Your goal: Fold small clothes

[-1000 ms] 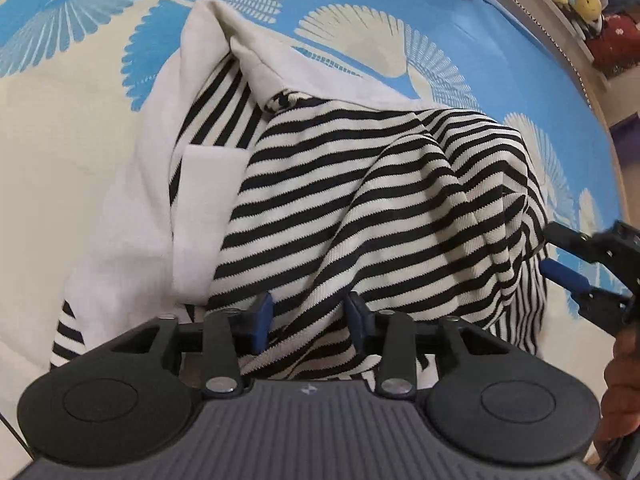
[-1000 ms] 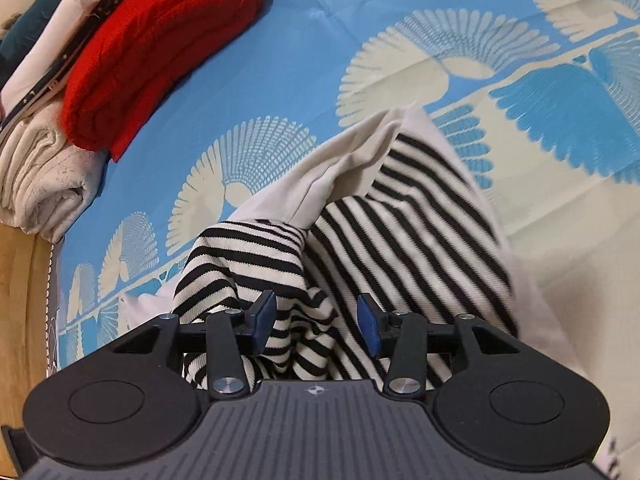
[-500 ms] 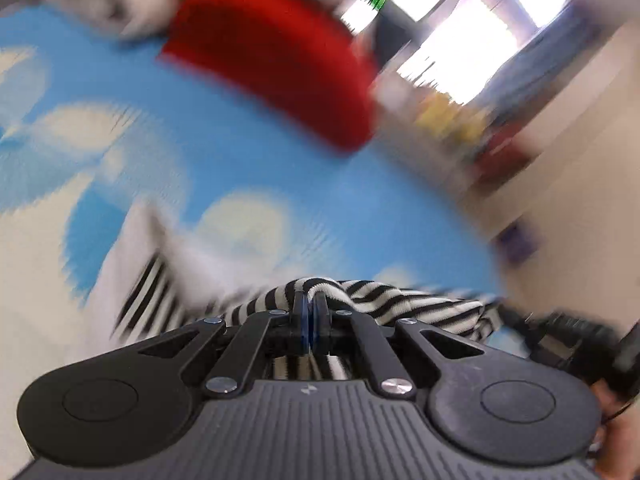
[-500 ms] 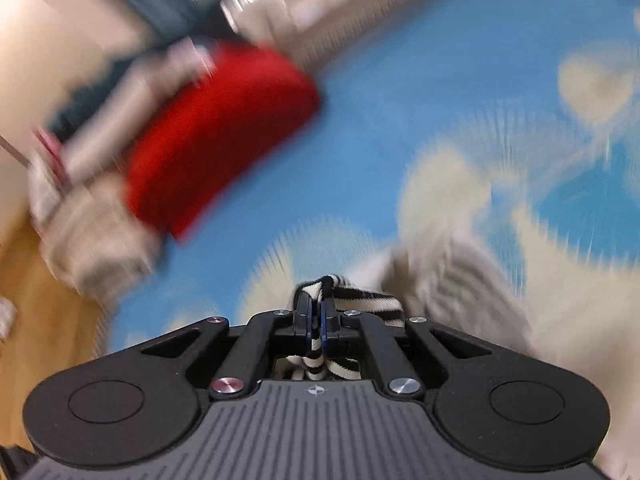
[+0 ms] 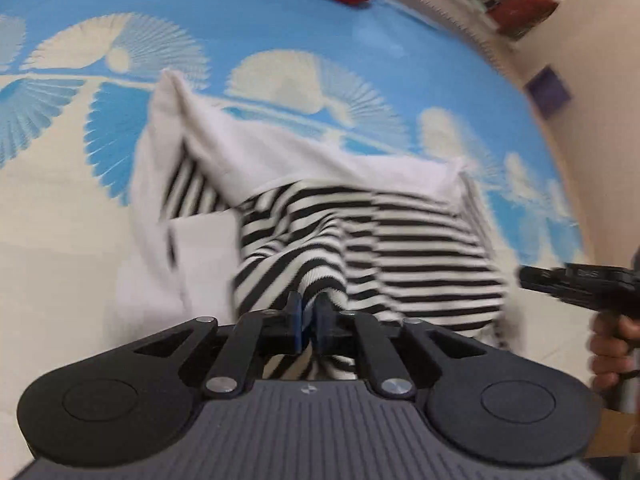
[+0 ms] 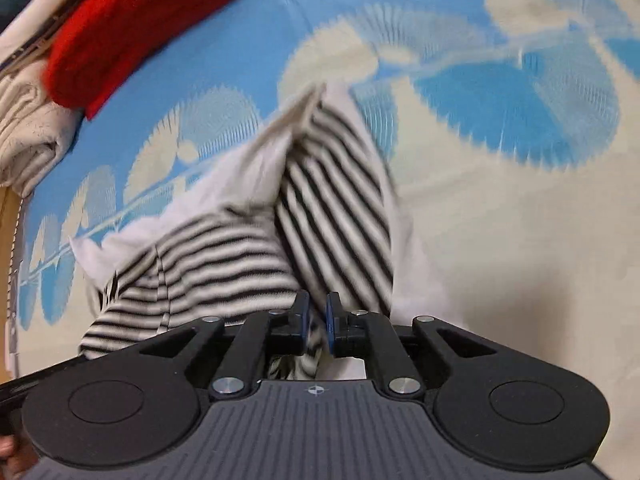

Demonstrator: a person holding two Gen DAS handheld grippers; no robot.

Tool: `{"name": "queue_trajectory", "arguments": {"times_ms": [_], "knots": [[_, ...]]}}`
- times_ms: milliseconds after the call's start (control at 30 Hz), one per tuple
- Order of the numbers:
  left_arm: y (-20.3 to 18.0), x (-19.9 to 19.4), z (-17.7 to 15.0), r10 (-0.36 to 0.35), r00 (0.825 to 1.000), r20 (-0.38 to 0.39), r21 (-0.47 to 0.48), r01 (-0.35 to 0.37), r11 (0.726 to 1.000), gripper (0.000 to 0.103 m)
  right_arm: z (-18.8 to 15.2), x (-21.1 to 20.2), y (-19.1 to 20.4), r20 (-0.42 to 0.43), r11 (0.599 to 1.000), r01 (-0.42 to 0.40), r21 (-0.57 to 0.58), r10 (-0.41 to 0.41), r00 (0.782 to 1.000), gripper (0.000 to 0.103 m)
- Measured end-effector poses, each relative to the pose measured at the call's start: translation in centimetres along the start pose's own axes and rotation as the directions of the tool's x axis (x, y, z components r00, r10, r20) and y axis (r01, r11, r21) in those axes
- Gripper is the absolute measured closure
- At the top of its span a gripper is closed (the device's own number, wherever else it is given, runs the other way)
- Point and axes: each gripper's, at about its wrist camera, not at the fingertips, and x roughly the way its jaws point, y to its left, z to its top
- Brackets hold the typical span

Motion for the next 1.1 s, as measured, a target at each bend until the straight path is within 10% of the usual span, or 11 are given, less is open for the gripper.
{"name": "queue_trajectory", "arguments": {"times_ms": [100, 233, 367, 500, 600, 667, 767, 833, 900, 967, 1100], "knots": [[0.5, 0.1, 0.8, 0.011, 1.000, 0.028, -0.080, -0.009, 0.997, 0.059, 0.5, 0.2, 0.2, 0.009, 0.999, -0.029, 0.024, 0.029, 1.000, 0.064], [3.5, 0.6, 1.4, 0.048, 0.999, -0.005, -0.341, -0.047, 0.939, 0.052, -0.3, 2.4, 0.4, -0.099, 0.995, -0.066, 0.074, 0.073, 0.992, 0.053], [6.5, 2.7, 1.1, -0.060, 0.997, -0.050, -0.584, 0.019, 0.811, 0.052, -0.9, 4.1, 0.2, -0.160, 0.989, -0.045, 0.144, 0.068, 0.985, 0.053], [5.9, 4.6, 1.1, -0.077, 0.992, -0.102, -0.605, 0.000, 0.796, 0.053, -1.3, 4.9, -0.3, -0.168, 0.980, -0.013, 0.196, 0.046, 0.985, 0.074], [4.9, 4.6, 1.5, -0.058, 0.995, -0.083, -0.552, 0.003, 0.834, 0.100, -1.1, 4.7, -0.1, -0.131, 0.972, -0.049, 0.228, 0.081, 0.988, 0.098], [4.2, 2.4, 2.2, -0.060, 0.995, 0.078, -0.506, 0.092, 0.858, 0.102, -0.4, 3.5, -0.4, -0.036, 0.952, -0.131, 0.277, 0.147, 0.989, 0.099], [3.6, -2.7, 2.9, -0.207, 0.873, 0.441, -0.377, 0.390, 0.840, 0.102, 1.0, 0.0, -1.2, 0.217, 0.880, -0.363, 0.306, 0.306, 0.927, 0.099], [2.9, -5.2, 3.0, -0.200, 0.824, 0.531, -0.253, 0.379, 0.890, 0.102, 1.5, -2.0, -1.4, 0.329, 0.854, -0.451, 0.261, 0.361, 0.873, 0.099], [3.9, -4.0, 2.9, -0.172, 0.879, 0.445, -0.301, 0.328, 0.896, 0.101, 1.5, -2.2, -1.7, 0.333, 0.856, -0.452, 0.251, 0.362, 0.871, 0.099], [5.2, 0.5, 2.3, -0.104, 0.988, 0.118, -0.398, 0.143, 0.906, 0.101, 1.4, 0.0, -1.4, 0.146, 0.933, -0.264, 0.246, 0.234, 0.961, 0.099], [5.9, 4.3, 0.0, 0.012, 0.990, -0.139, -0.380, -0.064, 0.923, 0.101, -0.9, 4.3, -3.1, -0.123, 0.964, 0.076, 0.255, -0.046, 0.991, 0.098]]}}
